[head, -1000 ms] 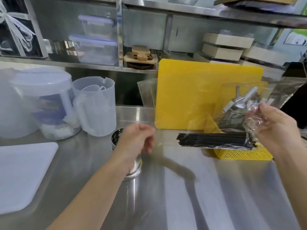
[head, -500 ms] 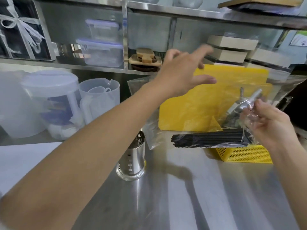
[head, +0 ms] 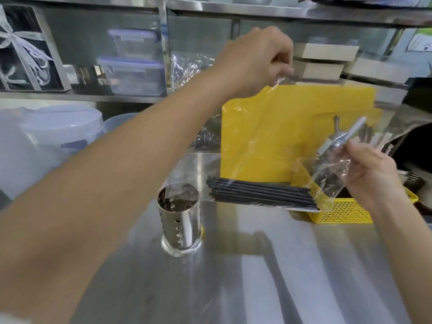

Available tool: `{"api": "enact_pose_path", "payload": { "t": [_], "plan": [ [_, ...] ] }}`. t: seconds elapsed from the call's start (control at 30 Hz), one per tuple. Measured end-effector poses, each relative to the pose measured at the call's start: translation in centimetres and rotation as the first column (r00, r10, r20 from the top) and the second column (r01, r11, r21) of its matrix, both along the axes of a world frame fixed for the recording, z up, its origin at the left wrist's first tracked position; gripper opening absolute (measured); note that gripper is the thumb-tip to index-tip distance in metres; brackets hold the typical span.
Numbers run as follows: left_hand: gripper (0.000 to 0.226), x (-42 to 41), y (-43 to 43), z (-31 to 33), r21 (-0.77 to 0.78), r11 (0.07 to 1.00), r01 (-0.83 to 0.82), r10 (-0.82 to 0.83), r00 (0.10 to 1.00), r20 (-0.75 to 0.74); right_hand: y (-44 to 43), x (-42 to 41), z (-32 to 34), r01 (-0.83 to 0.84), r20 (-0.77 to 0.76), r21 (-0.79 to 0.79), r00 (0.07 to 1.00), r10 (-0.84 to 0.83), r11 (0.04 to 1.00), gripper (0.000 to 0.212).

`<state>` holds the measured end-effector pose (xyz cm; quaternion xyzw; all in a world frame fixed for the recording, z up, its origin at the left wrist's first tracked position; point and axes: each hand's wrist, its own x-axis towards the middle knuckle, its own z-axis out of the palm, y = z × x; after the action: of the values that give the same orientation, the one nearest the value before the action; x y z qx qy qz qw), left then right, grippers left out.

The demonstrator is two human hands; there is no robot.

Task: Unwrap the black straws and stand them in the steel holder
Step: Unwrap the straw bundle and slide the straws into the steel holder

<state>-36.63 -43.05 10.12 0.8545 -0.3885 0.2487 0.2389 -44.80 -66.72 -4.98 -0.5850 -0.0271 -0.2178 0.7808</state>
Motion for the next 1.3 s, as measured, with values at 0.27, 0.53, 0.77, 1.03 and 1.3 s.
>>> {"api": "enact_pose_path", "payload": {
  "t": [0.27, 0.53, 0.77, 1.03, 1.3],
  "plan": [
    [0.013, 0.6, 1.5, -0.4, -0.025, 1.000, -0.018, 0.016, 0.997, -0.078, 0.2, 0.6, -5.5, -0.084, -0.130, -0.042, 0.988, 0.078, 0.996, 0.018],
    [0.015, 1.0, 2.7, -0.5, -0.047, 0.997, -0.067, 0.062, 0.994, -0.085, 1.8, 0.4, -7.3, -0.079, -0.252, -0.070, 0.966, 0.059, 0.994, 0.068],
    [0.014, 1.1, 3.8, -0.6, -0.040, 0.992, -0.118, 0.115, 0.989, -0.090, 2.7, 1.2, -8.5, 0.008, -0.248, -0.160, 0.968, -0.048, 0.987, 0.078],
    [0.015, 2.2, 4.8, -1.8, -0.025, 0.995, -0.092, 0.089, 0.992, -0.094, 1.9, 1.6, -8.6, 0.068, -0.168, -0.117, 0.982, -0.087, 0.991, 0.061],
    [0.011, 2.9, 6.9, -2.9, -0.058, 0.997, -0.044, 0.036, 0.990, -0.138, 2.3, 2.0, -8.2, 0.064, -0.128, -0.120, 0.989, -0.079, 0.991, 0.059]
  ]
}}
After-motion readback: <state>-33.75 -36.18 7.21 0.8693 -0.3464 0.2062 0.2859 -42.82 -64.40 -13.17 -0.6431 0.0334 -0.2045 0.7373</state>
